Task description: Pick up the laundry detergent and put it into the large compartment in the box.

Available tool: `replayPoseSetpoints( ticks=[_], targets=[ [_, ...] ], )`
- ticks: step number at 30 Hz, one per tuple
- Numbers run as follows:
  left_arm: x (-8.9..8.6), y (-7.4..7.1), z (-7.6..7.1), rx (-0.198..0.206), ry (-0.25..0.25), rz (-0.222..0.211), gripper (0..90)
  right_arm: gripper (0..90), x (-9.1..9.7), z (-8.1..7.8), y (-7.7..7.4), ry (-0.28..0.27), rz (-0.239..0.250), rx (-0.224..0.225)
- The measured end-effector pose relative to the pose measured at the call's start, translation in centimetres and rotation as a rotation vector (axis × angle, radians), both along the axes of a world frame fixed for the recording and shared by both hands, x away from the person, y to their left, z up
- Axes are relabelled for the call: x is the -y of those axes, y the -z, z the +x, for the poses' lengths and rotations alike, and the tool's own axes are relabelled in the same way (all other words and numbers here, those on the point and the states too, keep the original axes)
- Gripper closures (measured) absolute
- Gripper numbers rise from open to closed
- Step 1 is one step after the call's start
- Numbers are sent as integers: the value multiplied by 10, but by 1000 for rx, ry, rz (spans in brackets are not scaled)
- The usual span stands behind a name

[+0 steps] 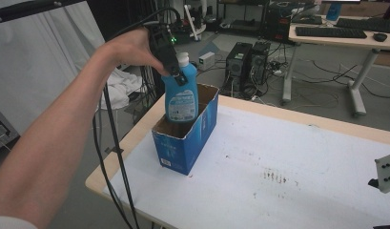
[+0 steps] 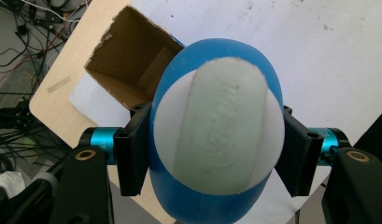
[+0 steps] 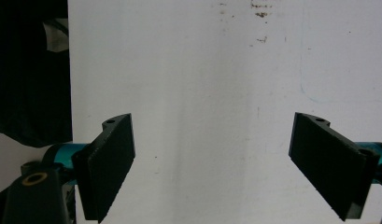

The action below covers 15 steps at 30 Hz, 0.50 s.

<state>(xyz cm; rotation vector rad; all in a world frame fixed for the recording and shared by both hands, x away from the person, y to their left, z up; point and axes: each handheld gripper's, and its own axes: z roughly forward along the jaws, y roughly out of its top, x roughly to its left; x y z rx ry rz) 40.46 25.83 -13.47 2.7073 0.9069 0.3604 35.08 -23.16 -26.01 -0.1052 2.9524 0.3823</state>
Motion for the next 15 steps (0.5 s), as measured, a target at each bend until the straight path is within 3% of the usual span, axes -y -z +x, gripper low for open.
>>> replayPoseSetpoints(
  ticks=[6,15],
  targets=[
    [-2,16,2,-9,-18,-11,372,136,0,0,2,-1,0,-1],
    [-2,54,9,-39,-36,6,371,137,-1,-1,5,2,1,-6]
  ],
)
